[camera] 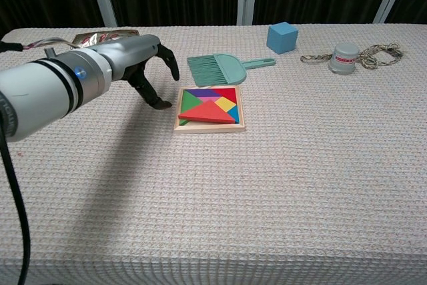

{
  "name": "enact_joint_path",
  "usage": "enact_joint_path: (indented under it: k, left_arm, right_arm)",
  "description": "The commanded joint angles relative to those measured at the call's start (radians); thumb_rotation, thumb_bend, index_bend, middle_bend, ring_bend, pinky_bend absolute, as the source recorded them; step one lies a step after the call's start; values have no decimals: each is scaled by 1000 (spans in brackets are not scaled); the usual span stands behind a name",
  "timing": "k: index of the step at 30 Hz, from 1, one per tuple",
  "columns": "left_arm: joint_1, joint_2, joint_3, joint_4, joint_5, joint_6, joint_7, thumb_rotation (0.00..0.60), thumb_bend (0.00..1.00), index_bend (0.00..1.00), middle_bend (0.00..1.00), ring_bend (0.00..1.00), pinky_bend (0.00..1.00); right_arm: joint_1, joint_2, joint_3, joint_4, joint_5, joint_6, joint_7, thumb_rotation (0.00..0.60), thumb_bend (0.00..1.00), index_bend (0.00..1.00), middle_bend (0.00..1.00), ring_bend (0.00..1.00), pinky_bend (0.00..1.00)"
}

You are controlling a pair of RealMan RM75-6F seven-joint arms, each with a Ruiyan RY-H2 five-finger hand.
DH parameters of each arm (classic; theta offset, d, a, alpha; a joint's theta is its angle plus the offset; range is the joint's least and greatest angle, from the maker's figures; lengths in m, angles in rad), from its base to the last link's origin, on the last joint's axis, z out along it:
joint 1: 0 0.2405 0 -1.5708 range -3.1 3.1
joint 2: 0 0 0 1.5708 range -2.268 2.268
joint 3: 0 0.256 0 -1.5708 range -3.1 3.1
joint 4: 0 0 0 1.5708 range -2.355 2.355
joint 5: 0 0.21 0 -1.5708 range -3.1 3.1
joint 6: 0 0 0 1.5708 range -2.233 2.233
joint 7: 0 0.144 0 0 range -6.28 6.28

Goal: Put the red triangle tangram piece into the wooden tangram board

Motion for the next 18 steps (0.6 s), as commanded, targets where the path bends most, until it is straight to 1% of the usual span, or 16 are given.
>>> enact_joint_path:
  k: [1, 6, 9, 13, 18]
  left_arm:
    - [4, 35, 11, -34, -22, -46, -5, 600, 217, 352, 131, 8, 70]
    - [3, 78, 18, -76, -36, -104, -26, 600, 222, 339, 94, 0, 51]
    - [0, 92, 29, -88, -37, -128, -36, 600, 222, 310, 70, 0, 42]
    - [-12, 98, 44, -95, -50, -157, -41, 600, 222, 272, 45, 0, 31]
    - [-25, 87, 53, -86, -50, -162, -49, 600, 221, 250, 33, 0, 30]
  right_arm:
    - [0, -1, 0, 1, 0, 0, 1, 600, 228, 0, 0, 0, 0]
    - [1, -2, -1, 3, 2, -4, -1, 600, 228, 0, 0, 0, 0]
    - [2, -3, -1, 2, 2, -6, -3, 600, 228, 0, 0, 0, 0]
    - [3, -4, -1, 4, 4, -8, -2, 600, 229, 0, 0, 0, 0]
    - [2, -4, -1, 8, 8, -9, 2, 600, 229, 0, 0, 0, 0]
